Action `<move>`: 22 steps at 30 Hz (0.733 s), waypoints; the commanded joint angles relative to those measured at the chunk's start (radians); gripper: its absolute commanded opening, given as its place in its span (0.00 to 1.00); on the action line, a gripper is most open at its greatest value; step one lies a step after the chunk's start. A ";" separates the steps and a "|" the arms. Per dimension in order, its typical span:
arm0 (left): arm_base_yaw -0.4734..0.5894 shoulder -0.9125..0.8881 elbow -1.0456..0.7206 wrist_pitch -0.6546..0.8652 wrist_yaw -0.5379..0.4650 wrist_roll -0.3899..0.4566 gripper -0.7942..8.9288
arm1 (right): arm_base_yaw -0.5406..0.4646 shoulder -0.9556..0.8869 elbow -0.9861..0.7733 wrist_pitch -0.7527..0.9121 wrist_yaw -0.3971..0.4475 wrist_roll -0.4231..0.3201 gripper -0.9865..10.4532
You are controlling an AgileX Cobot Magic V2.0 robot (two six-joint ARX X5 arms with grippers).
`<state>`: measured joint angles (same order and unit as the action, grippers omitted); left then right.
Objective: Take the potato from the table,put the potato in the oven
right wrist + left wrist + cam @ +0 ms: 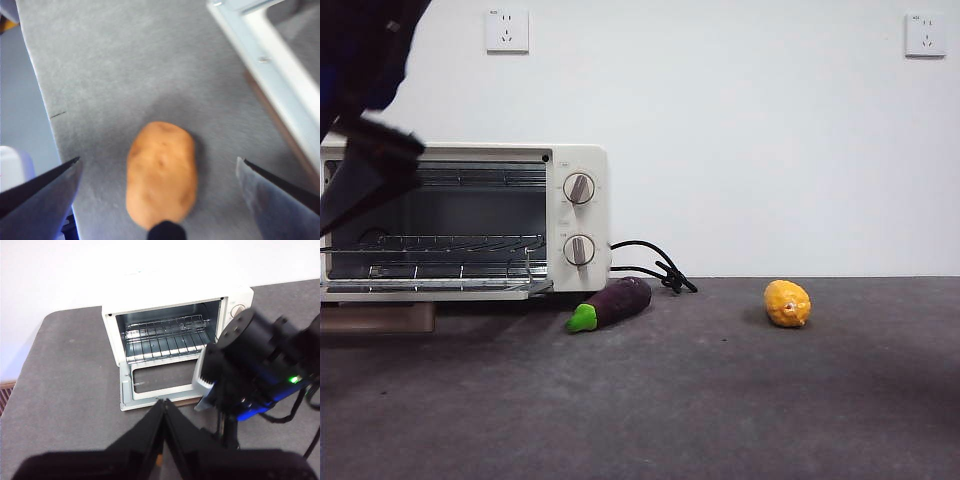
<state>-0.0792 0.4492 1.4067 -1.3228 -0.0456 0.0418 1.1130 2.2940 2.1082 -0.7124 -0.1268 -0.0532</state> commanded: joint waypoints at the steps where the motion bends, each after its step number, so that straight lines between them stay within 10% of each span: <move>1: -0.001 -0.006 0.001 0.005 0.000 0.015 0.08 | 0.007 0.036 0.003 0.018 0.005 -0.013 0.67; 22: -0.009 -0.006 -0.003 0.005 0.000 0.014 0.08 | 0.024 0.142 0.003 0.014 -0.011 -0.006 0.66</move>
<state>-0.0822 0.4492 1.4067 -1.3231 -0.0452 0.0444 1.1301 2.4161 2.1113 -0.7025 -0.1337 -0.0700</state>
